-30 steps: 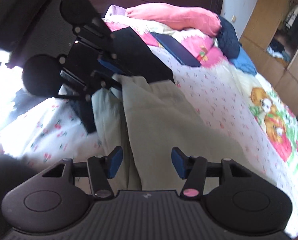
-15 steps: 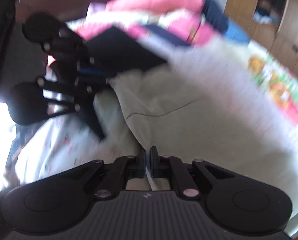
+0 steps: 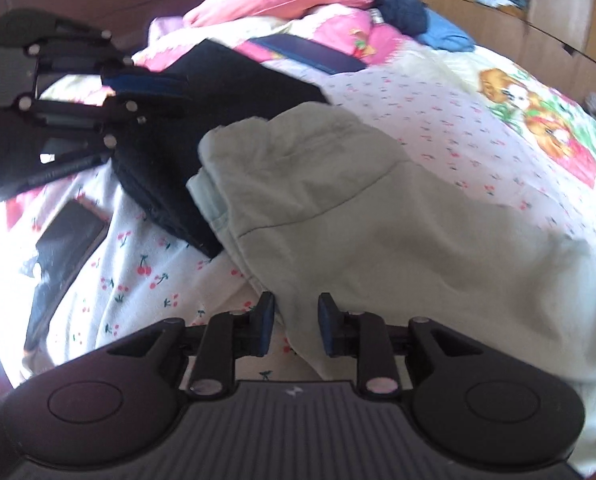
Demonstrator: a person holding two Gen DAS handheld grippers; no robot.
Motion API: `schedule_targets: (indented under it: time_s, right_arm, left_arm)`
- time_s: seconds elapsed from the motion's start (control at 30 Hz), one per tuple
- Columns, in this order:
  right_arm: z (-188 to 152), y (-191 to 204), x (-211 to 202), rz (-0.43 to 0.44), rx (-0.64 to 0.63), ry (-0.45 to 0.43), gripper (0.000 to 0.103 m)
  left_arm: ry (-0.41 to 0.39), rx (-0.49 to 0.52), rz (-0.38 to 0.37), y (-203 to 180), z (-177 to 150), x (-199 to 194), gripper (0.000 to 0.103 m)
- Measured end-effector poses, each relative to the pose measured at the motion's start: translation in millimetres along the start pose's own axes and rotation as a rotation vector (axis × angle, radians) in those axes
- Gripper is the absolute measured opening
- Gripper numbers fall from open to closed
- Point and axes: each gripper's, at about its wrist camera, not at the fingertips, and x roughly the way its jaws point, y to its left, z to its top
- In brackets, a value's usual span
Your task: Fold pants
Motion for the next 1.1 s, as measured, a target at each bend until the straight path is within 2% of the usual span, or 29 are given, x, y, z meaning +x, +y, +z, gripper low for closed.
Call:
schedule_targets:
  time_s: [0.13, 0.17, 0.23, 0.37, 0.43, 0.57, 0.67, 0.8, 0.87, 1.0, 1.1]
  right_arm:
    - [-14.8, -45.7, -35.9, -0.073, 0.15, -0.03, 0.026]
    - [-20.2, -63.6, -47.7, -0.107, 0.197, -0.043, 0.026]
    - [-29.9, -100.4, -67.4, -0.191, 0.286, -0.06, 0.027]
    - [-35.0, -192.1, -90.8, -0.41, 0.451, -0.07, 0.03]
    - [-29.8, -238.9, -92.5, -0.485, 0.535, -0.079, 0.03]
    - [-7.8, -334.2, -77.3, -0.577, 0.663, -0.083, 0.03]
    - [2.2, -391.5, -56.2, -0.646, 0.7, -0.011, 0.031]
    - [4.7, -434.1, -17.1, -0.713, 0.73, 0.123, 0.034]
    - [-1.5, -445.4, -3.0, -0.718, 0.768, 0.178, 0.034]
    - [-11.0, -456.2, 15.3, -0.779, 0.756, 0.216, 0.034]
    - [-11.8, -458.0, 6.9, -0.753, 0.814, 0.179, 0.037]
  left_arm:
    - [0.147, 0.063, -0.116, -36.6, -4.5, 38.0, 0.03]
    - [0.159, 0.075, -0.136, -40.9, -5.9, 39.8, 0.03]
    - [0.152, 0.1, -0.118, -46.9, -0.5, 33.8, 0.03]
    - [0.09, 0.039, -0.086, -46.7, 36.5, 24.6, 0.03]
    - [0.024, 0.012, -0.099, -59.7, 63.5, 27.7, 0.03]
    - [-0.086, -0.061, -0.208, -101.7, 113.2, 46.7, 0.03]
    - [-0.133, -0.136, -0.306, -131.2, 138.3, 70.5, 0.03]
    - [-0.118, -0.253, -0.407, -153.4, 151.3, 97.2, 0.03]
    - [-0.119, -0.251, -0.414, -163.0, 149.4, 99.1, 0.03]
    - [-0.112, -0.224, -0.393, -170.4, 142.3, 96.5, 0.03]
    - [-0.105, -0.28, -0.395, -162.4, 141.8, 98.5, 0.03]
